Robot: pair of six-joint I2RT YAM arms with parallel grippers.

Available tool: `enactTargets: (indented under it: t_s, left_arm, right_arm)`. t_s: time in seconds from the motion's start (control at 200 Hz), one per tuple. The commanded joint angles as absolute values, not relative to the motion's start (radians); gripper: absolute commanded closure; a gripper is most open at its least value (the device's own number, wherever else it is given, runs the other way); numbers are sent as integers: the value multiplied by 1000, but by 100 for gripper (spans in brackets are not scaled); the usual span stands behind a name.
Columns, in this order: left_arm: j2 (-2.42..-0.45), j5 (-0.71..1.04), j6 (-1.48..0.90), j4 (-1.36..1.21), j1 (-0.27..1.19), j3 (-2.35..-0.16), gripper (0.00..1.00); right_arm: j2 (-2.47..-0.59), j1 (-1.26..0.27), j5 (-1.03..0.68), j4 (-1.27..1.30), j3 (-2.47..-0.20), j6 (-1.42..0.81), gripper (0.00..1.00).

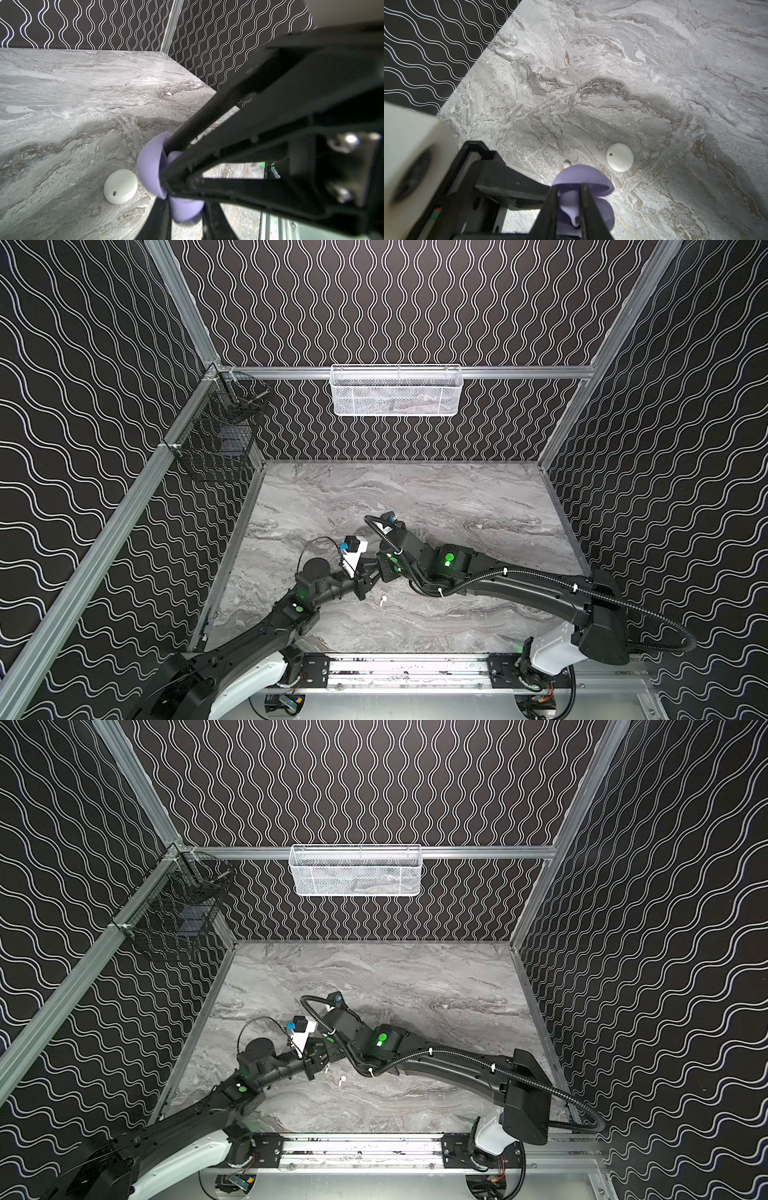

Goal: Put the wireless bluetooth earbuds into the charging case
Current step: 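Lower the earbud into the second case slot with the right gripper, then open the right gripper and lift it away from the case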

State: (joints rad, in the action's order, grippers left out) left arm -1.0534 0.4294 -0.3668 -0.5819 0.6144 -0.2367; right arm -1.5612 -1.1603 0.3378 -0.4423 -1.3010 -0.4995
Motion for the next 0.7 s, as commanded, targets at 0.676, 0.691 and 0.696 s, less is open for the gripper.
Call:
enactTargets:
  t_s: [0.676,0.691,0.696]
  left_arm:
    - [-1069,420,-363,-626,612,-245,89]
    - [-1070,420,-363,-627,612,-245,89]
    - [-1070,420,-363,-627,612,-245,89]
  right_arm:
    - [-1491,-1160,404,-466,-1288,-501,67]
    - [-1488,-1160,407,-467,-1285,-500,67]
    - [-1488,-1160,408,-467,-1284,-502,67]
